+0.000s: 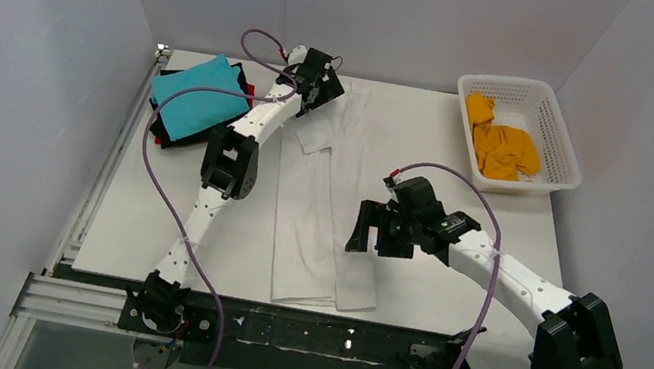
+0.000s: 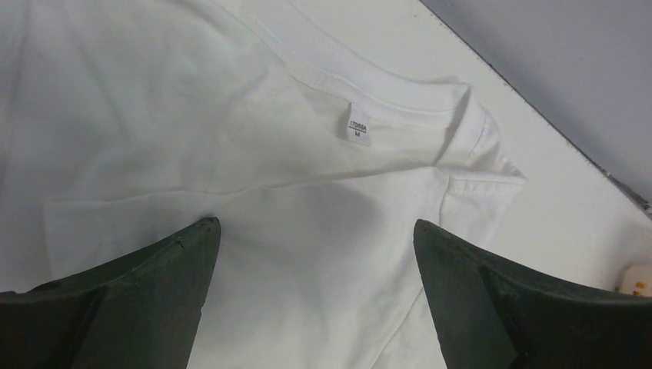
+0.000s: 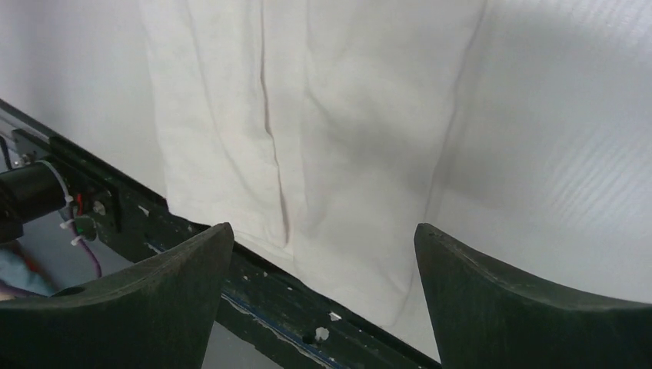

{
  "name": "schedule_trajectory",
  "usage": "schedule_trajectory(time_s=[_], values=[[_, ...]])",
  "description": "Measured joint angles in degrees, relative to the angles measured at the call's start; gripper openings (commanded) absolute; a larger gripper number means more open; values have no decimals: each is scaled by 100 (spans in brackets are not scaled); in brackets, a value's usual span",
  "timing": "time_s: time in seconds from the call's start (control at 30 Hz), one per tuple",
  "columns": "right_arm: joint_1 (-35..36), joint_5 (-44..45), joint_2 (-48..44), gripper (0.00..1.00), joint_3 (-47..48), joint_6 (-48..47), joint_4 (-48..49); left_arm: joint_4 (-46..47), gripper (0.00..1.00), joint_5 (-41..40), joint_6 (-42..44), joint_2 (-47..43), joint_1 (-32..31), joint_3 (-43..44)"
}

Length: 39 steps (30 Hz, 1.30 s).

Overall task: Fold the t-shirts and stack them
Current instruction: Rotate the tshirt 90 degrees, then grab the bottom of the folded rectangular tshirt with both arms

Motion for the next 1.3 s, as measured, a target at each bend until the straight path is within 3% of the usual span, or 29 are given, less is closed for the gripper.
schedule_trajectory(time_s=[0.13, 0.23, 0.4, 0.53, 0.67, 0.9, 1.17, 1.3], values=[[-9, 315, 39, 97, 2, -44, -203, -363, 100, 155, 533, -184, 0, -52], [-13, 575, -393, 97, 2, -17, -278, -702, 99, 393, 1023, -1067, -81, -1108], [-52, 826, -1106, 89, -138, 232, -291, -1145, 99, 660, 1698, -3932, -660, -3663], [-136, 848, -1707, 84, -658, 678, -573, -1104, 99, 743, 1757, -6852, -1735, -6177], [-173, 664, -2107, 80, -1049, 1097, -966, -1231, 100, 896, 1480, -8577, -2522, -8308], [-173, 144, -2371, 67, -1700, 1685, -997, -1397, 100, 1102, 673, -8776, -3268, -10459], [-173, -229, -1419, 59, -1851, 1891, -782, -581, 83, 1311, -107, -8859, -3646, -11175], [-173, -258, -1213, 55, -1851, 1886, -695, -192, 68, 1353, -295, -8727, -3740, -11243]])
